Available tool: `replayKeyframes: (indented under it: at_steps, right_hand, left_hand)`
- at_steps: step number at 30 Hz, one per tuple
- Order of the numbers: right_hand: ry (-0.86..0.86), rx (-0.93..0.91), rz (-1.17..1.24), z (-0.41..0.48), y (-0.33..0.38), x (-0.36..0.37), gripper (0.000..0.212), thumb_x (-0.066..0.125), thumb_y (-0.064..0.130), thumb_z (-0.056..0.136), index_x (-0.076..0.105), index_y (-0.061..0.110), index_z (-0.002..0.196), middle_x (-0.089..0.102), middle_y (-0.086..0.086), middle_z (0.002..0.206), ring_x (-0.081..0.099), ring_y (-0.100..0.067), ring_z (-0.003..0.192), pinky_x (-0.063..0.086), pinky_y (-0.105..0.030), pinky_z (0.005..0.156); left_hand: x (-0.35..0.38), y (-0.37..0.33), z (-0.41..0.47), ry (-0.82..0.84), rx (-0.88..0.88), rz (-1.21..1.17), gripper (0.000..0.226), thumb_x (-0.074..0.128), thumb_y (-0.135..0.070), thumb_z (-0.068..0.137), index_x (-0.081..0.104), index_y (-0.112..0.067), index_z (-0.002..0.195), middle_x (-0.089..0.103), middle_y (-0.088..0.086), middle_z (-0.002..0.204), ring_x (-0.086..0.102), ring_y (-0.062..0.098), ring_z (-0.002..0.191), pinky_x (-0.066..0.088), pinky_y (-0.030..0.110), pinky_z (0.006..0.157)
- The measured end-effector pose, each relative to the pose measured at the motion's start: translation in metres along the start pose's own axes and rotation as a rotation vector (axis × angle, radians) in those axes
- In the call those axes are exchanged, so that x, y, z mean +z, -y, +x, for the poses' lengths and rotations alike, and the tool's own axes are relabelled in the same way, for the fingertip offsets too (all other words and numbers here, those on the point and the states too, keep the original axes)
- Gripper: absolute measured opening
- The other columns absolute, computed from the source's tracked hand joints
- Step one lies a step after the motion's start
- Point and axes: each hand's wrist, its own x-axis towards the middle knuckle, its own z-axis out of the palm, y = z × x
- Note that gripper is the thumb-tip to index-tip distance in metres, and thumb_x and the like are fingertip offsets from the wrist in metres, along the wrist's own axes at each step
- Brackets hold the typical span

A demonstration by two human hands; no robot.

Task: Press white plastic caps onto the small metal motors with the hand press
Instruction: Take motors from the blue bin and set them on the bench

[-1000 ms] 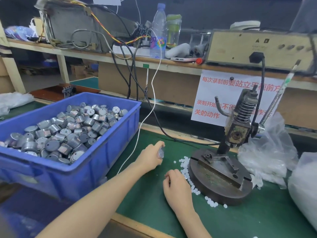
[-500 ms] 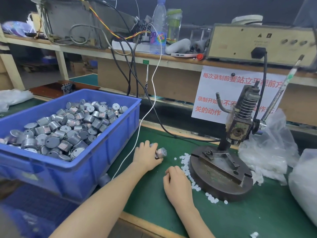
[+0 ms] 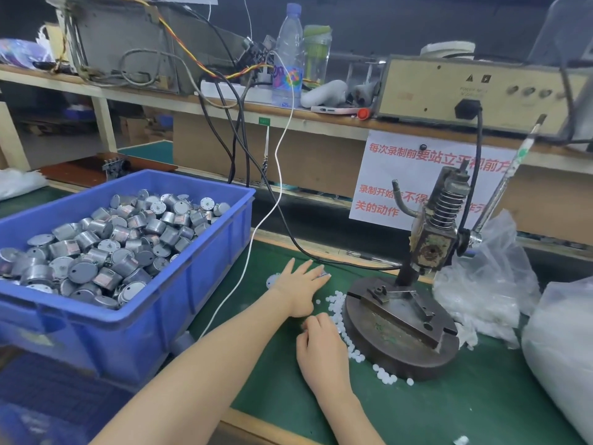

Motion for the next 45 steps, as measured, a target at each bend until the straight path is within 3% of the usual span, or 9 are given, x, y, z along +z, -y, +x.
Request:
replayKeyframes:
  at_steps: [3, 7, 12, 16, 20, 23, 32, 37, 45]
  right_hand:
    - [0.029, -0.007, -0.011, 0.001, 0.0, -0.001, 0.02, 0.032, 0.02, 0.094, 0.05, 0.014, 0.102, 0.046, 0.002, 0.105, 0.045, -0.015, 0.098, 0.035, -0.026, 0.069]
    - [0.058, -0.015, -0.022, 0.0, 0.001, -0.001, 0.022, 0.032, 0.02, 0.094, 0.05, 0.013, 0.105, 0.045, 0.002, 0.107, 0.046, -0.016, 0.098, 0.031, -0.026, 0.065]
    - [0.05, 0.018, 0.006, 0.004, 0.004, 0.0, 0.009, 0.034, 0.018, 0.092, 0.042, 0.015, 0.087, 0.035, 0.003, 0.091, 0.035, -0.016, 0.079, 0.026, -0.027, 0.06]
    - [0.093, 0.039, -0.022, 0.006, 0.002, 0.001, 0.007, 0.033, 0.019, 0.092, 0.033, 0.017, 0.085, 0.028, 0.005, 0.09, 0.029, -0.014, 0.078, 0.02, -0.028, 0.05]
    - [0.066, 0.028, -0.038, 0.008, 0.002, 0.003, 0.01, 0.033, 0.018, 0.092, 0.042, 0.016, 0.09, 0.031, 0.005, 0.091, 0.035, -0.014, 0.081, 0.024, -0.025, 0.059]
    - [0.05, 0.017, -0.042, 0.007, 0.001, 0.003, 0.018, 0.032, 0.017, 0.092, 0.049, 0.013, 0.096, 0.037, 0.004, 0.094, 0.044, -0.016, 0.089, 0.026, -0.025, 0.062]
    - [0.042, 0.022, -0.058, 0.007, -0.001, 0.005, 0.021, 0.033, 0.02, 0.093, 0.051, 0.014, 0.101, 0.047, 0.003, 0.103, 0.047, -0.016, 0.096, 0.035, -0.026, 0.066]
    - [0.031, 0.027, -0.062, 0.008, -0.002, 0.007, 0.02, 0.034, 0.02, 0.093, 0.052, 0.015, 0.101, 0.048, 0.003, 0.103, 0.048, -0.016, 0.095, 0.036, -0.027, 0.066]
    - [0.012, 0.023, -0.086, 0.009, -0.003, 0.008, 0.02, 0.033, 0.022, 0.093, 0.051, 0.016, 0.1, 0.048, 0.005, 0.103, 0.048, -0.014, 0.096, 0.035, -0.024, 0.064]
  left_hand:
    - [-0.007, -0.004, 0.016, 0.002, -0.001, -0.028, 0.066, 0.037, -0.019, 0.095, -0.001, -0.025, 0.149, 0.0, -0.001, 0.158, -0.002, 0.021, 0.145, -0.003, 0.047, 0.116]
    - [-0.016, -0.005, 0.037, 0.002, -0.07, -0.071, 0.061, 0.032, -0.015, 0.096, 0.002, -0.018, 0.149, 0.016, 0.004, 0.154, 0.016, 0.025, 0.14, 0.016, 0.044, 0.112]
    - [-0.017, -0.011, 0.056, -0.069, -0.069, 0.002, 0.039, 0.033, -0.017, 0.097, 0.039, -0.013, 0.135, 0.028, 0.009, 0.144, 0.025, 0.027, 0.132, 0.027, 0.041, 0.102]
    - [-0.003, -0.01, 0.054, -0.056, -0.066, -0.115, 0.033, 0.043, -0.016, 0.096, 0.041, -0.005, 0.128, 0.018, 0.012, 0.146, 0.023, 0.032, 0.129, 0.04, 0.041, 0.094]
    - [0.0, -0.003, 0.042, -0.046, -0.091, -0.169, 0.033, 0.042, -0.01, 0.096, 0.044, -0.009, 0.128, 0.025, 0.011, 0.141, 0.025, 0.033, 0.126, 0.041, 0.04, 0.095]
    - [-0.001, -0.002, 0.039, -0.046, -0.177, -0.066, 0.032, 0.042, -0.013, 0.096, 0.046, -0.014, 0.129, 0.025, 0.008, 0.139, 0.03, 0.032, 0.122, 0.034, 0.039, 0.093]
    - [-0.01, -0.001, 0.023, -0.056, -0.266, 0.259, 0.046, 0.043, -0.011, 0.088, 0.038, -0.015, 0.134, 0.033, 0.01, 0.138, 0.032, 0.033, 0.124, 0.019, 0.046, 0.109]
    - [-0.011, 0.0, 0.017, -0.084, -0.135, 0.157, 0.037, 0.039, -0.015, 0.092, 0.04, -0.012, 0.13, 0.046, 0.01, 0.131, 0.041, 0.027, 0.12, 0.027, 0.038, 0.099]
    - [-0.005, -0.001, -0.003, -0.032, -0.031, 0.199, 0.034, 0.037, -0.011, 0.092, 0.052, -0.007, 0.123, 0.03, 0.013, 0.137, 0.03, 0.027, 0.121, 0.029, 0.037, 0.096]
